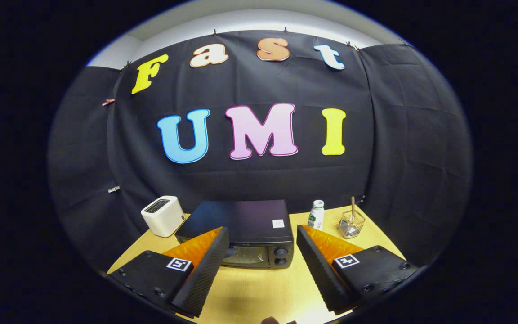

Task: Open the toaster oven, put the food inside, and close the toaster oven door.

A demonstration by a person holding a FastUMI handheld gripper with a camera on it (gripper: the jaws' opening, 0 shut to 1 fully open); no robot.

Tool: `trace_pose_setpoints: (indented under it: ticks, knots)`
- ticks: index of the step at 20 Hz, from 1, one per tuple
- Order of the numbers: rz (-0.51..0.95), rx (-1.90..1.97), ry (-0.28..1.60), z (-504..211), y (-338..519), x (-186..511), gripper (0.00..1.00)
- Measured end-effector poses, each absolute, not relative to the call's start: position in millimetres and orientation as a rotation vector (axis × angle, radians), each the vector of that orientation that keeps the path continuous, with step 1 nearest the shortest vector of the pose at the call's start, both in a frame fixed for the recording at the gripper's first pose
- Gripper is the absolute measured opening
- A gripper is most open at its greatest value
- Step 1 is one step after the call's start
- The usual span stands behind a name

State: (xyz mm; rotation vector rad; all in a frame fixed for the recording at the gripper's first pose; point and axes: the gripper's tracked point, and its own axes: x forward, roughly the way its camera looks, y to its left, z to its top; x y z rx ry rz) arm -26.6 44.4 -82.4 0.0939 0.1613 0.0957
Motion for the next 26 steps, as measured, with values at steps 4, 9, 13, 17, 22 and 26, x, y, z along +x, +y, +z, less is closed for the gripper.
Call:
trace_pose_setpoints:
  ticks: [4, 9, 13, 17, 22, 26]
  knots:
    - [0.104, 0.075, 0.116, -61.4, 2.2, -41.6, 0.99]
    - [0.119, 0.085, 0.11, -53.4, -49.1, -48.4, 0.99]
    - [0.108, 0.08, 0.092, -48.4, -93.5, -46.9, 0.99]
    - [0.084, 0.069, 0.07, -44.6, -130.3, -44.3, 0.99]
    - [0.053, 0.059, 0.047, -40.3, -156.5, -42.9, 0.99]
    - [0.041, 0.07, 0.064, -44.5, -161.7, -39.5, 0.99]
